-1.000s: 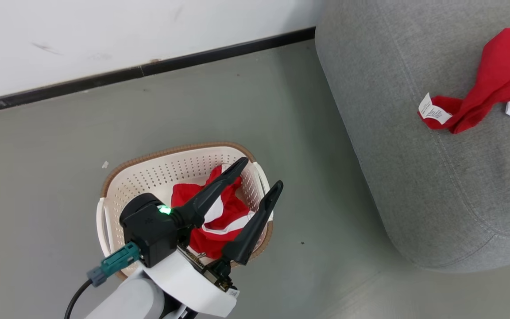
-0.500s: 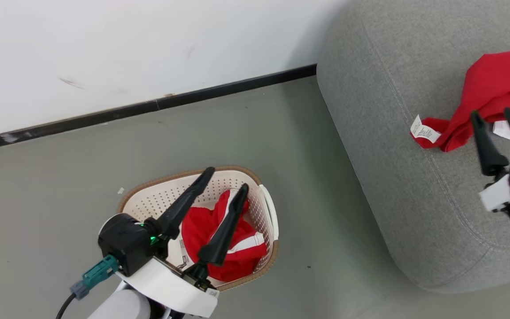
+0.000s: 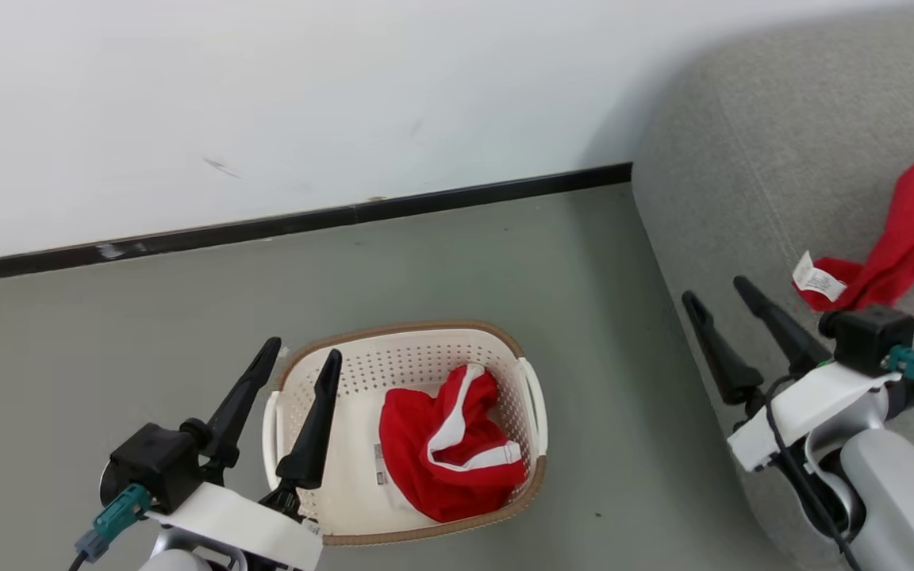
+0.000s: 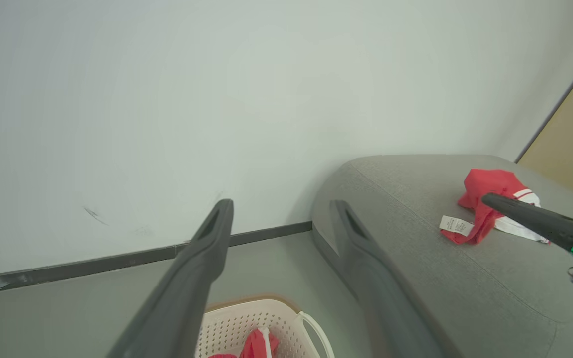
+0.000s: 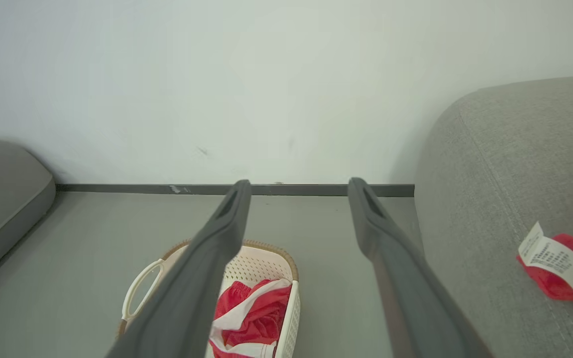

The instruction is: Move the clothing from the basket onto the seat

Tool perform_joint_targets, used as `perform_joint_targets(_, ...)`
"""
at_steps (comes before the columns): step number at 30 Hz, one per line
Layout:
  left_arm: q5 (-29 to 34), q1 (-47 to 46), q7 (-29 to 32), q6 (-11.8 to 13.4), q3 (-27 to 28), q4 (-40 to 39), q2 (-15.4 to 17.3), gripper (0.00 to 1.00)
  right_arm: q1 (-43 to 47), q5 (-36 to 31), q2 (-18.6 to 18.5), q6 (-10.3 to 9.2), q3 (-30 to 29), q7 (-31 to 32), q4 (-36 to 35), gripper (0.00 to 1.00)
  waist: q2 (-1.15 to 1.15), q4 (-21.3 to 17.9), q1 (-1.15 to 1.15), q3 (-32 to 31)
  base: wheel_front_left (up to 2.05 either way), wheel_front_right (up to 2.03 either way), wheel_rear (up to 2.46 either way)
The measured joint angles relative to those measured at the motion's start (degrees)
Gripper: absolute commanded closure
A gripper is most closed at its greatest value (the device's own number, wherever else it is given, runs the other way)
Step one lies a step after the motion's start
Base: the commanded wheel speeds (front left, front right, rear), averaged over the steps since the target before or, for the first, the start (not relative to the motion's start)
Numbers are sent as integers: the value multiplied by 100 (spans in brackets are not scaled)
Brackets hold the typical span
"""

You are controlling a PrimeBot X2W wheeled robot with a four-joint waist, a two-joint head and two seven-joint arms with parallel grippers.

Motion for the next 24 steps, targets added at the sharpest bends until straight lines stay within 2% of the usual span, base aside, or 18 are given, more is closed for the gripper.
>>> perform_joint_targets(11, -24, 274, -42, 44, 313, 379, -60, 0, 314, -346, 68, 0, 116, 0, 19, 0, 0, 552, 0, -273, 0, 0, 0)
perform_joint_targets(19, -23, 383, -49, 34, 541, 756, -111, 0, 619, -426, 203, 0, -269, 0, 147, 0, 0, 877, 0, -530, 0, 0, 0)
perform_joint_targets(24, 20, 389, -49, -67, 654, 970, -132, 0, 912, -667, 283, 0, -612, 0, 229, 0, 0, 1021, 0, -721, 0, 0, 0)
